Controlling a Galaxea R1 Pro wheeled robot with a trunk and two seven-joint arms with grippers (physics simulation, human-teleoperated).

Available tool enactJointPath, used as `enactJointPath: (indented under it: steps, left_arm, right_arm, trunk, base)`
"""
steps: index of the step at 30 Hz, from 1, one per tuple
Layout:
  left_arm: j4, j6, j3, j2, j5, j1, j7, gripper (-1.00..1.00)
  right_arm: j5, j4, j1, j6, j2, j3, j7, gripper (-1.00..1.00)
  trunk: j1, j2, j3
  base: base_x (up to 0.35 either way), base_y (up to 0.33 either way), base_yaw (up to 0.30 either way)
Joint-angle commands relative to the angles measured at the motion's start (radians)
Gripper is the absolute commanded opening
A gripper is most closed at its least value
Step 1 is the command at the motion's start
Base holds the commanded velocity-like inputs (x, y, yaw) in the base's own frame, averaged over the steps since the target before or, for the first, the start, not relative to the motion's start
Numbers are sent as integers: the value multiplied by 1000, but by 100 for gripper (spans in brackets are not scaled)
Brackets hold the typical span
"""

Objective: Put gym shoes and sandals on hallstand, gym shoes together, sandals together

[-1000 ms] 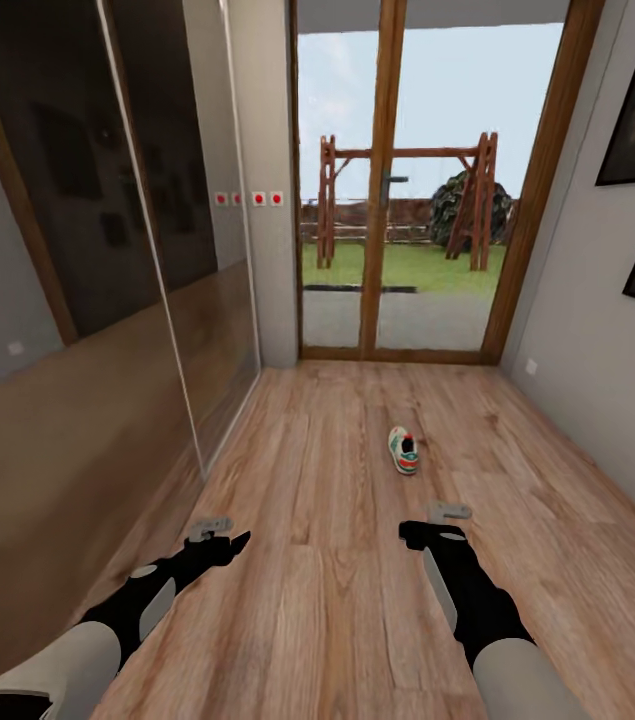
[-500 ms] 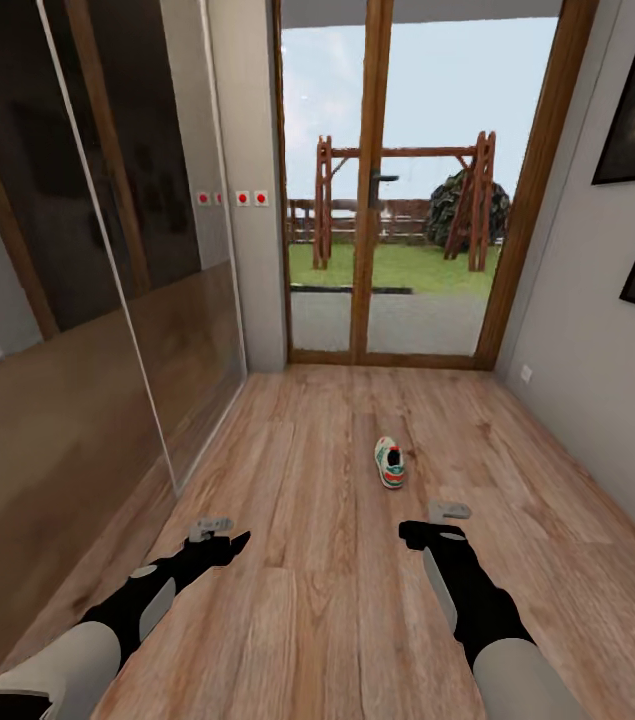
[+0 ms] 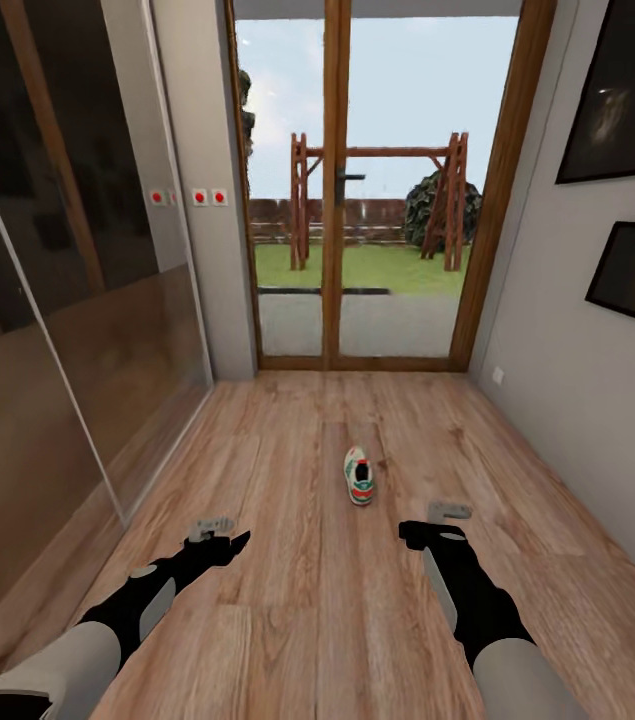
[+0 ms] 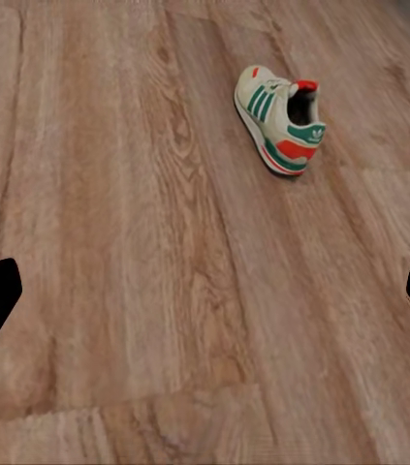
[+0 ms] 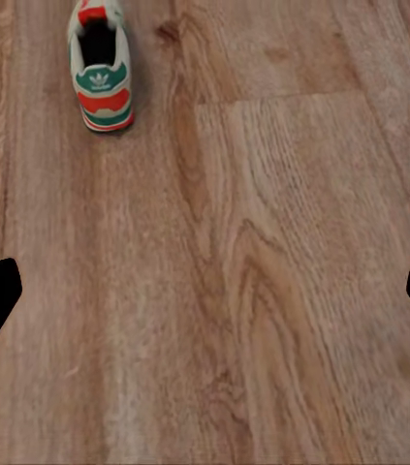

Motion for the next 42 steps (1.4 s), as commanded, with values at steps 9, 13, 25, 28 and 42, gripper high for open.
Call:
enactJointPath:
  steps: [9, 13, 25, 28, 42]
  left_arm:
    - [1, -4, -6, 1, 8, -1, -2, 100]
    - [1, -3, -6, 1, 8, -1, -2, 100]
    - [1, -3, -6, 1, 8, -1, -2, 100]
    - [1, -3, -6, 1, 9, -1, -2, 100]
    - [1, -3, -6, 1, 8, -1, -2, 100]
  right_arm:
    - [5, 0, 0, 6, 1, -3, 1, 100]
    - [5, 0, 0, 6, 1, -4, 2, 100]
    - [5, 0, 0, 6, 1, -4, 2, 100]
    - [5, 0, 0, 6, 1, -4, 2, 100]
    - [5, 0, 0, 6, 1, -4, 2, 100]
  trunk:
    - [0, 0, -1]
    - [0, 0, -1]
    - [0, 0, -1]
    - [0, 0, -1]
    - [0, 0, -1]
  base:
    - [306, -177, -11]
    - [335, -111, -1]
    - [344, -23, 0]
    - [347, -1, 0]
    - [347, 0, 0]
